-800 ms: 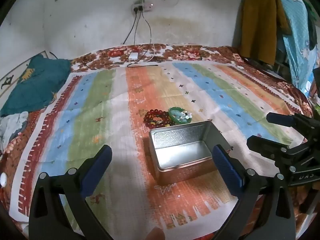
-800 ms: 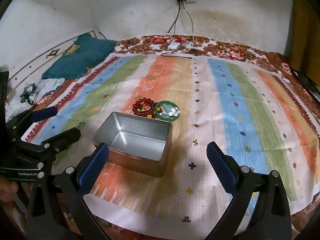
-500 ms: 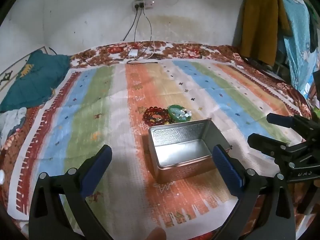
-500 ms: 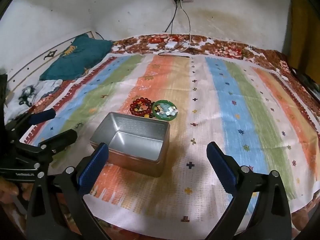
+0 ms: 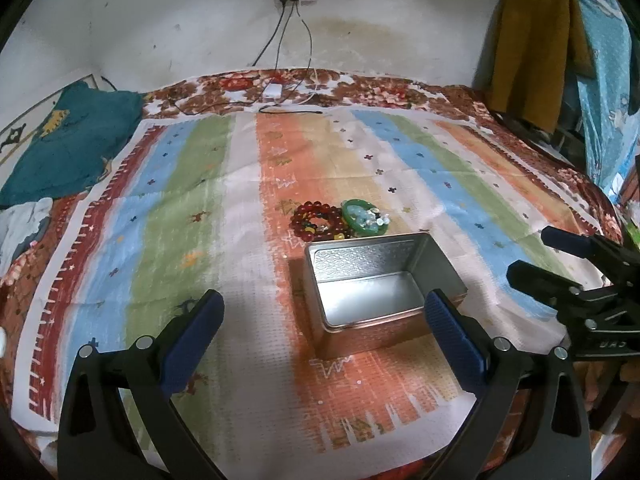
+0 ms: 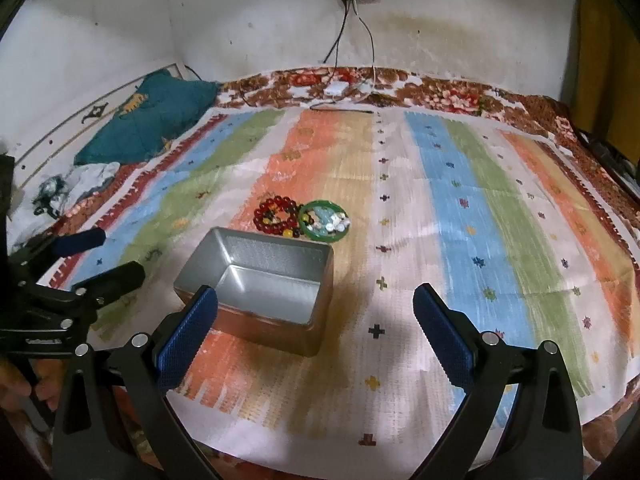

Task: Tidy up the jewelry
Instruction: 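Move both tools toward the jewelry pile beside the silver tin box, then lower the left tool over the red bead bracelet while the right tool lowers over the green bangle, then close the left tool on the red bead bracelet while the right tool closes on the green bangle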

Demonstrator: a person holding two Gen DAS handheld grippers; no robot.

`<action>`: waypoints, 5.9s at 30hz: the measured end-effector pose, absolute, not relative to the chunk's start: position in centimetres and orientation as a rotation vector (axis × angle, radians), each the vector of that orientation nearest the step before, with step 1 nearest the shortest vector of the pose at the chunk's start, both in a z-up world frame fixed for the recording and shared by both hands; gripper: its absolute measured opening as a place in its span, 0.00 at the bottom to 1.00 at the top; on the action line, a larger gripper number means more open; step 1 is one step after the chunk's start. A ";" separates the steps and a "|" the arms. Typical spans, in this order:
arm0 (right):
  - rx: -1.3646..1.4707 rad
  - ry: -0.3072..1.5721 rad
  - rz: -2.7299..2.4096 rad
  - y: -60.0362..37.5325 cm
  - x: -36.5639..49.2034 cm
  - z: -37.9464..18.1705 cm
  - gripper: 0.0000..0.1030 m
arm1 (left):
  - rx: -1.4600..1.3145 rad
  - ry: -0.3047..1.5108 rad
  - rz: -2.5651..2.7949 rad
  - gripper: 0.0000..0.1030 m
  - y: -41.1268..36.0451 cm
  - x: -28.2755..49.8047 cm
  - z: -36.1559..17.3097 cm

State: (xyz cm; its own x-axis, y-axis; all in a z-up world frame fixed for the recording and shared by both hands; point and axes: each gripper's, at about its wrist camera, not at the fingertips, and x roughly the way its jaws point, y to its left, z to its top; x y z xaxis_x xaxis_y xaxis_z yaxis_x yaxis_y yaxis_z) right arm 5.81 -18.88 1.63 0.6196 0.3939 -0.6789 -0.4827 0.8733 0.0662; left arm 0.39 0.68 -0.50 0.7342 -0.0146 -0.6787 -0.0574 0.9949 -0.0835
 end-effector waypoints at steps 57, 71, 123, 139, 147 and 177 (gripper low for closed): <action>-0.149 0.830 0.481 -17.5 10.3 1.3 0.96 | -0.083 0.835 0.068 0.95 2.3 4.7 -0.7; -0.148 0.853 0.488 -15.9 13.5 1.5 0.96 | -0.087 0.885 0.093 0.95 3.8 8.0 -1.2; -0.151 1.133 0.506 -12.4 26.9 -4.4 0.69 | -0.205 1.100 0.048 0.65 8.0 20.2 -6.9; -0.195 1.174 0.496 -11.3 29.0 -6.8 0.49 | -0.216 1.170 0.011 0.51 8.3 22.6 -9.6; -0.205 1.197 0.498 -10.7 29.8 -8.0 0.37 | -0.210 1.193 -0.017 0.42 7.8 23.4 -10.4; -0.232 1.227 0.535 -10.0 29.9 -8.2 0.09 | -0.255 1.178 -0.070 0.13 7.6 23.2 -9.2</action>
